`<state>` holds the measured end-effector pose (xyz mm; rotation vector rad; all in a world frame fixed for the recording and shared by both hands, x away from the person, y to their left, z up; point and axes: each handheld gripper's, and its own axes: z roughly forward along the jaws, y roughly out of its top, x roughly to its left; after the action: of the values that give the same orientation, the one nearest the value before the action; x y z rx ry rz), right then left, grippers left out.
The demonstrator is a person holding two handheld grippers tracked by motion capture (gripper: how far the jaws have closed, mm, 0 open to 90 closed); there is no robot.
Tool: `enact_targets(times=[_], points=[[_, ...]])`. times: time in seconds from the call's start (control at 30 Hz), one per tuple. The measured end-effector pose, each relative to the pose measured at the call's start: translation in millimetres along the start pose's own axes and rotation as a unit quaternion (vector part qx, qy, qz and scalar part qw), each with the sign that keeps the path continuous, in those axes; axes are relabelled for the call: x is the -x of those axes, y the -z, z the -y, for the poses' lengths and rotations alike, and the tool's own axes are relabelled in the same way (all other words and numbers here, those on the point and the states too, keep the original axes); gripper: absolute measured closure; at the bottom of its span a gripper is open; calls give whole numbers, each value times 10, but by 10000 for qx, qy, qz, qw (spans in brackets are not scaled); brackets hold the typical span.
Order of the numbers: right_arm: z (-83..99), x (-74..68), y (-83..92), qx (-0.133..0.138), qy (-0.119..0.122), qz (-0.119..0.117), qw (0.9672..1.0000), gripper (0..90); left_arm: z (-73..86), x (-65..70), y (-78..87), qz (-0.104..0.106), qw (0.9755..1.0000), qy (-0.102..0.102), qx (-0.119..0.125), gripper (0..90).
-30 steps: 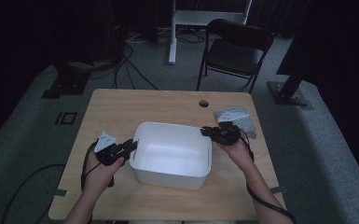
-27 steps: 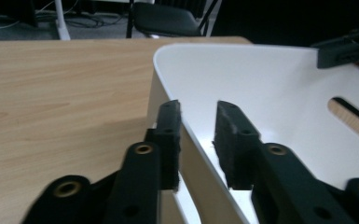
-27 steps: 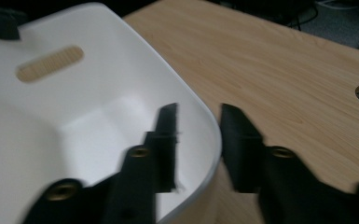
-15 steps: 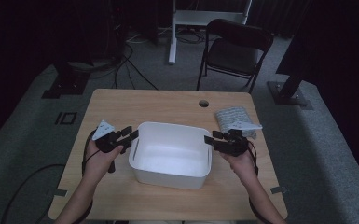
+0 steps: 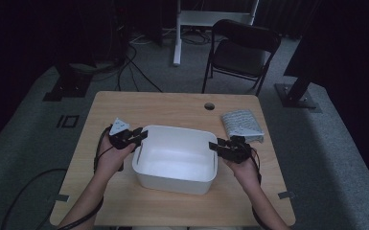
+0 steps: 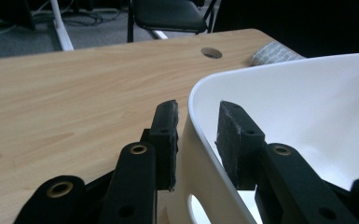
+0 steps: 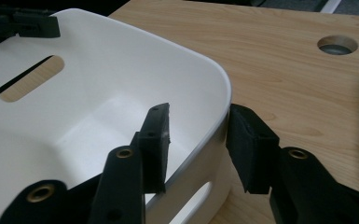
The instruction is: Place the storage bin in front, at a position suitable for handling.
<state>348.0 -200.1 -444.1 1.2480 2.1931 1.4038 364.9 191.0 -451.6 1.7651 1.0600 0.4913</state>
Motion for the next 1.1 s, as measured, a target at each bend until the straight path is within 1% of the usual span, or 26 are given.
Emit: enact_targets(times=[0.03,0.07,0.17,0.2,0.3,0.33,0.37,0.4,0.43,0.5,0.57,0.6,0.63,0.73,0.93,1.1], points=[[-9,-1,-4,-7,9,30,10000,612,6,3,-10,10,10000,10,-25,708],[-18,-3,-11,-13,-1,62,10000,623,12,6,-15,-30,10000,-9,-17,708],[-55,-25,-33,-29,56,210,9998,670,29,12,-3,-16,10000,53,40,739],[-55,-25,-33,-29,56,210,9998,670,34,14,3,-12,10000,73,29,739],[-82,-31,-43,17,81,306,9995,721,54,16,25,25,9999,95,52,738],[-93,-31,-46,23,74,333,9994,734,60,20,36,14,10000,63,52,738],[-113,-36,-53,22,115,388,9992,758,74,35,52,4,10000,48,76,737],[-113,-36,-53,22,115,388,9992,758,74,35,52,4,10000,48,76,736],[-133,-43,-60,41,167,460,9988,787,89,51,67,-12,9999,32,108,734],[-144,-46,-65,45,203,497,9986,802,98,58,70,-18,9999,11,108,726],[-173,-53,-88,40,265,569,9980,826,114,59,86,19,9999,53,101,708],[-173,-53,-88,40,265,569,9980,826,114,59,86,19,9999,53,101,708],[-191,-52,-107,22,321,589,9977,836,114,64,92,9,9999,63,90,708],[-208,-48,-129,10,379,585,9976,843,108,87,114,-66,10000,-41,19,712],[-268,22,-200,13,398,442,9982,856,133,121,169,-62,10000,66,2,714],[-299,47,-240,11,346,382,9987,858,144,144,194,-110,9999,51,17,715]])
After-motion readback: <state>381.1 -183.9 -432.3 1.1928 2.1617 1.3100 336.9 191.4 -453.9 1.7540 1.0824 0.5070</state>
